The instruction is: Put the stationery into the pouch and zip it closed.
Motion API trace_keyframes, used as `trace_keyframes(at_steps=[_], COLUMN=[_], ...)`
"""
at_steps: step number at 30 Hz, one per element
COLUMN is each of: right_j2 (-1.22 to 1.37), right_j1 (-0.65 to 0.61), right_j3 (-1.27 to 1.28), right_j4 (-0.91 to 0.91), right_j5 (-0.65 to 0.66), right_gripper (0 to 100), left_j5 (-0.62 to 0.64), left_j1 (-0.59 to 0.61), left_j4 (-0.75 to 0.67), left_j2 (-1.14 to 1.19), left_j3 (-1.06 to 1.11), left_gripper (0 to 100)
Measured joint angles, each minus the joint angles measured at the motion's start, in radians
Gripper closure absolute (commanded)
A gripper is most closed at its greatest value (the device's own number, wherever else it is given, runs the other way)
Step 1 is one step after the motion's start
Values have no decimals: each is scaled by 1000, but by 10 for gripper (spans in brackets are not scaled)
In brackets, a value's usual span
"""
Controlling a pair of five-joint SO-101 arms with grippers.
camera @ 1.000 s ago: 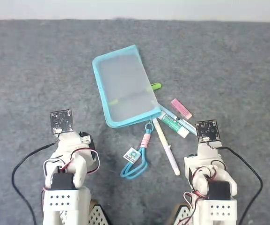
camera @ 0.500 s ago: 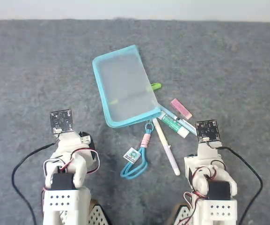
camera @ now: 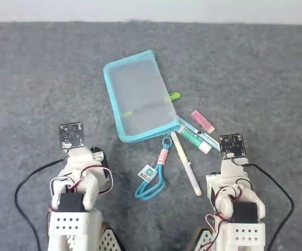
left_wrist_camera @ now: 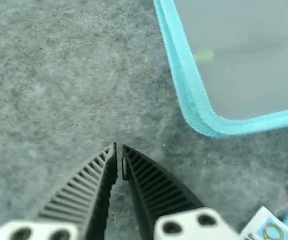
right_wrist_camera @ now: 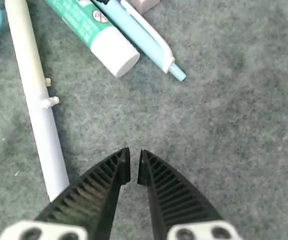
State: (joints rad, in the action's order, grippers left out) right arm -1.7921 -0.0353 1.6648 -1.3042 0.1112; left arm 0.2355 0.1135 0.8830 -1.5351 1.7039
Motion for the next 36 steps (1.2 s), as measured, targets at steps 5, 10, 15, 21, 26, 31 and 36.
trace_keyframes(at_steps=[5, 10, 15, 21, 26, 31, 36], right_j2=[0, 0, 0, -2, 28, 325, 747], right_j1=[-83, -157, -184, -189, -226, -322, -404], right_j3=[0, 0, 0, -87, -269, -440, -612], right_j4=[0, 75, 244, 236, 183, 175, 247], right_j5=[0, 74, 331, 354, 296, 213, 129], right_gripper=[957, 959, 957, 959, 961, 961, 957], left_j5=[0, 0, 0, 0, 0, 0, -3], left_j1=[-60, -166, -226, -301, -339, -336, -172], left_j4=[0, -2, -2, -2, -124, -350, -371], left_j2=[0, 0, 0, 0, 0, 0, 0], left_j3=[0, 0, 0, 0, 0, 0, 0], left_gripper=[986, 986, 986, 986, 986, 986, 986])
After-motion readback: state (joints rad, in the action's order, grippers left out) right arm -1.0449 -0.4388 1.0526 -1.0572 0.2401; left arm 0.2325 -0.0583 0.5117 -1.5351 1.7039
